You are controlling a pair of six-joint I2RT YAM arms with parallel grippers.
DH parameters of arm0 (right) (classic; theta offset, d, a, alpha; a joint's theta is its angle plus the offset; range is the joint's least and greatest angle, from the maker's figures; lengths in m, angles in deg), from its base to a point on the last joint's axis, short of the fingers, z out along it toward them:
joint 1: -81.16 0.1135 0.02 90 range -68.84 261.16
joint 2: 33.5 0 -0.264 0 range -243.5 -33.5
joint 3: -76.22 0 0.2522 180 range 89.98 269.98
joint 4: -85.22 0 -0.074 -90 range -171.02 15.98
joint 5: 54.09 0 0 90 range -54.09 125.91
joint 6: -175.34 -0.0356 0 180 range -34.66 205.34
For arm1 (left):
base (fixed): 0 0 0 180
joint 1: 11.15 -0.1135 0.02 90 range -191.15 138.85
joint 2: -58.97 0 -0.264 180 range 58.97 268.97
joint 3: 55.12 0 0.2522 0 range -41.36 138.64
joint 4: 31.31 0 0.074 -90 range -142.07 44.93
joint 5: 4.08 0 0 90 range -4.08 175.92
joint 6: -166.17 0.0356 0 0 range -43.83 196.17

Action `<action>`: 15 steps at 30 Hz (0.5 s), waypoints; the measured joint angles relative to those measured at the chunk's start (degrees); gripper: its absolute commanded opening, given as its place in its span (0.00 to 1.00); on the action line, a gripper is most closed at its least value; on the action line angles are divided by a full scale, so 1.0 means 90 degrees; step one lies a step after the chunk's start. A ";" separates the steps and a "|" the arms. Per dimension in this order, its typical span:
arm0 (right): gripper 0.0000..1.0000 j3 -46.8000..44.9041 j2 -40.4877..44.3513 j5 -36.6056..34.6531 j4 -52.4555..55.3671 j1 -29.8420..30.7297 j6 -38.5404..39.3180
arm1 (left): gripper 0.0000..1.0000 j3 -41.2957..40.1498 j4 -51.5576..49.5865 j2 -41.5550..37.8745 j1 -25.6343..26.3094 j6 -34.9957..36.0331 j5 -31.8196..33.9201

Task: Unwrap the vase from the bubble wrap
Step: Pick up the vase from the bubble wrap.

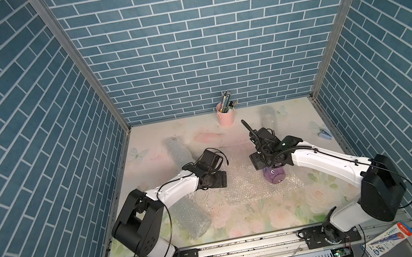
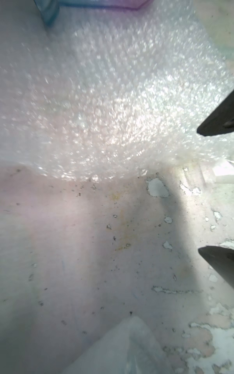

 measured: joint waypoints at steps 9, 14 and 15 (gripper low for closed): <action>0.71 0.0770 -0.0901 0.0036 0.0525 -0.0427 0.0408 | 0.98 0.0729 -0.1088 -0.1188 -0.0017 0.0447 0.0442; 0.73 0.1190 -0.1287 0.0121 0.0826 -0.0661 0.0556 | 1.00 0.1637 -0.1902 -0.1637 -0.0090 0.0974 0.0743; 0.73 0.1243 -0.1355 0.0138 0.0848 -0.0682 0.0573 | 1.00 0.1819 -0.2033 -0.1676 -0.0102 0.1105 0.0792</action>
